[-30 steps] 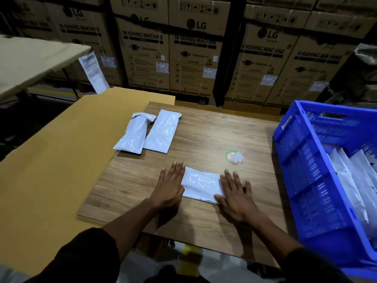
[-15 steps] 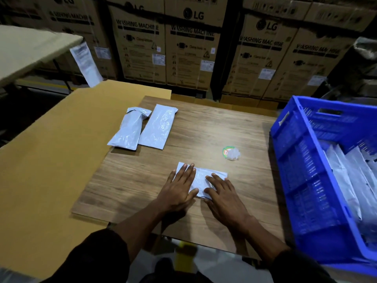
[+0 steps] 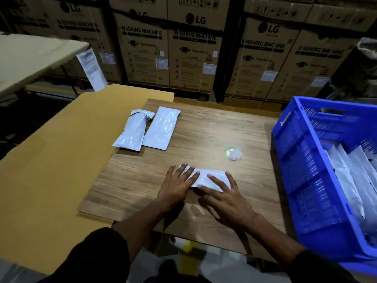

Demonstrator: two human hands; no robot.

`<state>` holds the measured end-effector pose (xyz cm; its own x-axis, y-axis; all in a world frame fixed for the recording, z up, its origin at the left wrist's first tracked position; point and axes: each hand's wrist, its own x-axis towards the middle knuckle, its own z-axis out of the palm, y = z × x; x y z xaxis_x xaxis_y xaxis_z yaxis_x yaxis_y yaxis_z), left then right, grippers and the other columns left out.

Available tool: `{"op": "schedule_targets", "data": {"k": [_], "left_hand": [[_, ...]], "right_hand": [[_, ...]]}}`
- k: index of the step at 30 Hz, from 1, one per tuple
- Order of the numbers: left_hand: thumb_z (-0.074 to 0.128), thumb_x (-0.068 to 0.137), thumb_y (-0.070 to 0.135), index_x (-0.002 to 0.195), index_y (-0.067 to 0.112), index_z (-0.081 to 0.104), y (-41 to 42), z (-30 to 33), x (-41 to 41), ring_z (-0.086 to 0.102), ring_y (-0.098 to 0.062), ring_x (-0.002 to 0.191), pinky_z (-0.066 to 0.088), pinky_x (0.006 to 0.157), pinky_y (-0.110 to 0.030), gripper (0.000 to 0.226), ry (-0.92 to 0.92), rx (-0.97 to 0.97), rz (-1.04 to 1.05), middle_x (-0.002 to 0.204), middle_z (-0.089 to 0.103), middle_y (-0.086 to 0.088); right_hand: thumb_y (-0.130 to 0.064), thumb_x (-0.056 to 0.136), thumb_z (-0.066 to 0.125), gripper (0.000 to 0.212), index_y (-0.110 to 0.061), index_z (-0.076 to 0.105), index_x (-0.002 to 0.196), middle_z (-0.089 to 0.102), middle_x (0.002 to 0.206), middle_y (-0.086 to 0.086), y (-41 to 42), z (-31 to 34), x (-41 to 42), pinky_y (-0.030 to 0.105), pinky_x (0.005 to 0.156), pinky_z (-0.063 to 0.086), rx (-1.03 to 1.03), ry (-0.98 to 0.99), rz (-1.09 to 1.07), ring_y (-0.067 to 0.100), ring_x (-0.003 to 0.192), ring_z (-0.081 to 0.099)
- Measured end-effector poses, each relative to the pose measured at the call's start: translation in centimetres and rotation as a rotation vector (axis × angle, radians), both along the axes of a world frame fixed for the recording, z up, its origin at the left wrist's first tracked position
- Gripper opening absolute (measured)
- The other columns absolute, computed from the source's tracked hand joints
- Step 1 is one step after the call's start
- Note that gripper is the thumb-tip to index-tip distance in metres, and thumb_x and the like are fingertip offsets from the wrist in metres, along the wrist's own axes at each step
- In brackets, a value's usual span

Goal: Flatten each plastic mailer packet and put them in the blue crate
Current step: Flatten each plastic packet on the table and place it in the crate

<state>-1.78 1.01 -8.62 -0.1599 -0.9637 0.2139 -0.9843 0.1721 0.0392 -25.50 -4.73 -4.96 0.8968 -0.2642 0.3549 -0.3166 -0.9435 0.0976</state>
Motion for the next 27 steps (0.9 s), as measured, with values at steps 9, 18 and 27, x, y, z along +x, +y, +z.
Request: {"op": "schedule_targets", "data": {"k": [9, 18, 27], "left_hand": [[0.049, 0.098, 0.032, 0.155, 0.02, 0.029, -0.6, 3.5, 1.0, 0.028, -0.032, 0.149, 0.032, 0.113, -0.056, 0.061, 0.109, -0.172, 0.1, 0.162, 0.03, -0.011], [0.043, 0.096, 0.039, 0.146, 0.013, 0.039, 1.2, 1.3, 0.2, 0.042, -0.033, 0.139, 0.043, 0.105, -0.051, 0.057, 0.067, -0.155, 0.012, 0.155, 0.043, -0.011], [0.03, 0.109, 0.027, 0.116, 0.001, 0.07, -0.3, 0.0, -2.8, 0.067, -0.03, 0.109, 0.042, 0.1, -0.038, 0.048, 0.333, -0.253, -0.019, 0.116, 0.072, -0.012]], "right_hand": [[-0.026, 0.086, 0.061, 0.016, -0.026, 0.076, 0.09, 0.074, 0.104, -0.006, -2.3, 3.3, 0.7, 0.034, 0.062, 0.056, 0.303, -0.149, -0.026, 0.021, 0.096, 0.069], [-0.008, 0.074, 0.062, 0.021, -0.024, 0.074, 0.07, 0.077, 0.084, -0.007, -3.9, 5.0, -0.2, 0.037, 0.086, 0.055, 1.088, -0.073, -0.409, 0.014, 0.087, 0.072], [-0.027, 0.09, 0.048, 0.029, -0.007, 0.059, 0.108, 0.064, 0.107, 0.01, 0.3, 0.6, 3.0, 0.041, 0.086, 0.045, 0.634, -0.03, -0.435, 0.032, 0.1, 0.058]]}}
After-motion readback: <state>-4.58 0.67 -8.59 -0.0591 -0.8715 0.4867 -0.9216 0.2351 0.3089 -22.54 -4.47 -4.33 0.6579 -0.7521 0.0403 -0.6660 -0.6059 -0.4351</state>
